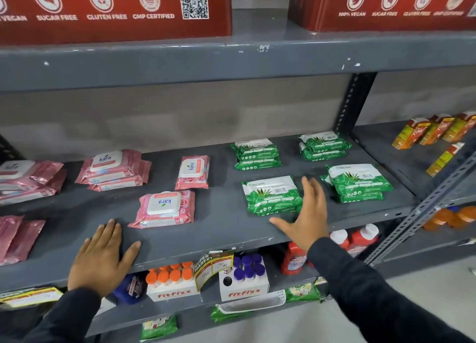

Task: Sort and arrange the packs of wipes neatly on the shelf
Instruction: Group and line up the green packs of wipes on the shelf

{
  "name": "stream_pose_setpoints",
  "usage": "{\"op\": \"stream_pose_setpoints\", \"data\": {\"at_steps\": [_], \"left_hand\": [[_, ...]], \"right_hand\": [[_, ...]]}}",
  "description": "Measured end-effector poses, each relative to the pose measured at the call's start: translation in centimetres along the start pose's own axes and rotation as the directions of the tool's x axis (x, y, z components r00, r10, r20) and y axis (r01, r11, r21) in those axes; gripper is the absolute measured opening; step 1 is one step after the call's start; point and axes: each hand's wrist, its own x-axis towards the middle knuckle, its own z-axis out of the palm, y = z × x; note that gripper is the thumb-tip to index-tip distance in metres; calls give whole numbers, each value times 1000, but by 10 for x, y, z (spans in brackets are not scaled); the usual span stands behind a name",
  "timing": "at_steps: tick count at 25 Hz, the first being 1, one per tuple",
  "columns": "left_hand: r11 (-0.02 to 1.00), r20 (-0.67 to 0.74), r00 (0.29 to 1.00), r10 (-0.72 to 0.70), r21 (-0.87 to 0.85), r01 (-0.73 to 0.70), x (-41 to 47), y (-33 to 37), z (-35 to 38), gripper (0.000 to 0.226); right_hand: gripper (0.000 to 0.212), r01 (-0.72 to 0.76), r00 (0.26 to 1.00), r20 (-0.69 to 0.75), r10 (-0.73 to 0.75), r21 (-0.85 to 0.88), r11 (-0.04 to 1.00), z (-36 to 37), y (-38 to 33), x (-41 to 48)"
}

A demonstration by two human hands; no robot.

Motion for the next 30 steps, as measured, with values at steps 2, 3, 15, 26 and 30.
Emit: {"op": "stream_pose_setpoints", "data": {"at_steps": [2, 3, 15, 26, 30], "left_hand": [[1000, 0, 1000, -8, 8, 8, 1, 0, 2, 94], [1000, 1, 1000, -9, 12, 9, 1, 0, 2, 94], [999, 11, 1000, -28, 18, 28, 2, -1, 2, 95], [1000, 18, 1000, -25, 8, 25, 2, 1, 0, 96], [1000, 19, 1000, -17, 7, 17, 2, 1, -1, 97]], "right_hand": [[119, 2, 988, -153, -3, -12, 1000, 22, -12, -29], [120, -34, 981, -190, 35, 7, 999, 31, -19, -38], [134, -305, 913, -278, 299, 21, 952, 55, -48, -4], [146, -332, 929, -205, 309, -88, 939, 54, -44, -9], [141, -370, 921, -172, 349, -116, 922, 52, -44, -8]]}}
